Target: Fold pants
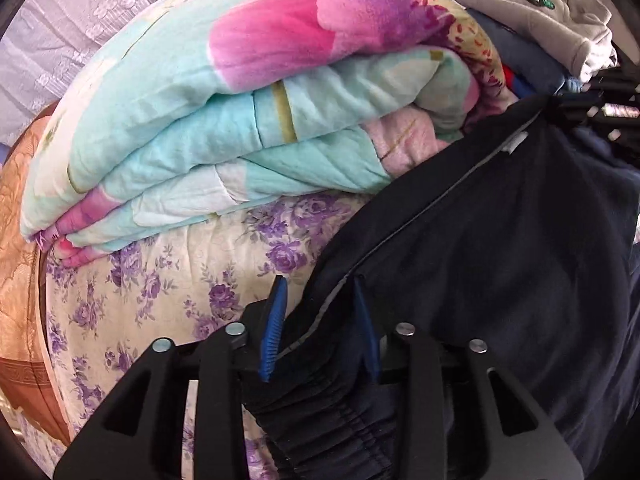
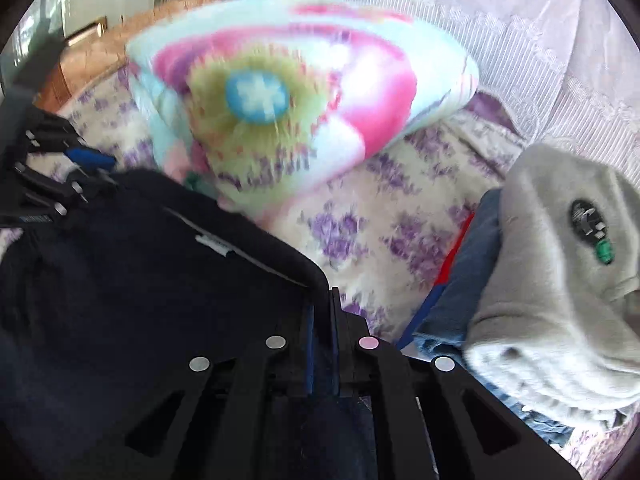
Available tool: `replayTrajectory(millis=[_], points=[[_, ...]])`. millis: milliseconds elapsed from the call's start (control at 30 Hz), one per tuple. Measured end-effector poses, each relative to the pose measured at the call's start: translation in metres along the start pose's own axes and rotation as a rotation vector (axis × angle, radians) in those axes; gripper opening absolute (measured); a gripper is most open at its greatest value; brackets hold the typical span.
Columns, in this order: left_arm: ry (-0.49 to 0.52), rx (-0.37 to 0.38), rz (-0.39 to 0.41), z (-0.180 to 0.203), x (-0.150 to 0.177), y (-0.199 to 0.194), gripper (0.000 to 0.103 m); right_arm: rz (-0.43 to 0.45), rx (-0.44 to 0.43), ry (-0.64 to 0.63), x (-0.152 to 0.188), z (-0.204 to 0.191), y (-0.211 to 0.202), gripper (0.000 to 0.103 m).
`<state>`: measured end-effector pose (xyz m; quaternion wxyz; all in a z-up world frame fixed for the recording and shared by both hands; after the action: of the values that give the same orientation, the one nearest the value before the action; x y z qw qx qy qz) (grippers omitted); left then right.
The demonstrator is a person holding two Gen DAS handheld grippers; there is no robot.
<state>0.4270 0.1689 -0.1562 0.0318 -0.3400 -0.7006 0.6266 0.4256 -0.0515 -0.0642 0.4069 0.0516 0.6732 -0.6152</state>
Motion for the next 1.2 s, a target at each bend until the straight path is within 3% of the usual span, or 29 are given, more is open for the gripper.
replayTrajectory(millis=[67,167,233,333,400,433,467,533,667,867,1033,1200], points=[[0.035,-0.03,0.005,0.005,-0.004,-0.001,0.034,0.022,-0.007,-0.017,-0.001,-0.004,-0.016,0.007],[0.063,0.01,0.034,0.018,-0.013,0.0,0.036,0.042,-0.024,-0.03,-0.003,-0.01,-0.033,0.007],[0.114,0.04,0.03,0.028,-0.019,0.008,0.056,0.057,-0.034,-0.035,-0.001,-0.013,-0.045,0.007],[0.157,0.05,0.008,0.036,-0.029,0.026,0.072,0.073,-0.051,-0.068,0.005,-0.024,-0.057,0.007],[0.127,0.131,0.021,0.033,-0.03,0.036,0.064,0.086,-0.045,-0.098,0.01,-0.03,-0.062,0.007],[0.127,0.207,0.041,0.034,-0.028,0.036,0.032,0.091,-0.047,-0.106,0.014,-0.034,-0.065,0.007],[0.128,0.247,0.061,0.037,-0.026,0.033,0.021,0.1,-0.045,-0.109,0.015,-0.036,-0.067,0.007],[0.151,0.196,0.097,0.042,-0.021,0.029,0.017,0.111,-0.053,-0.103,0.016,-0.037,-0.073,0.007],[0.103,0.156,0.173,0.037,-0.01,-0.005,0.015,0.134,-0.055,-0.08,0.017,-0.034,-0.091,0.007],[0.058,0.161,0.296,0.018,0.015,-0.076,0.012,0.146,-0.094,-0.049,0.038,-0.039,-0.135,0.007],[0.146,0.125,0.356,0.054,0.071,-0.133,0.009,0.144,-0.201,-0.034,0.104,-0.069,-0.184,0.007],[0.161,0.17,0.36,0.096,0.134,-0.194,0.009,0.094,-0.255,-0.043,0.18,-0.108,-0.198,0.007]])
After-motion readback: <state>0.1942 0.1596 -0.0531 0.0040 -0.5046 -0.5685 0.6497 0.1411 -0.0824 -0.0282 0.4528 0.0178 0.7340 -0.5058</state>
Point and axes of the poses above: each gripper's, at about its wrist camera, not at the fingertips, and y roughly the way its jaws point, z to its right, x to its underside, the point moved 4 cm from there along y, roughly the way its jaws point, and after that the axes turned 10 degrees about y, right-handed, at the moved point
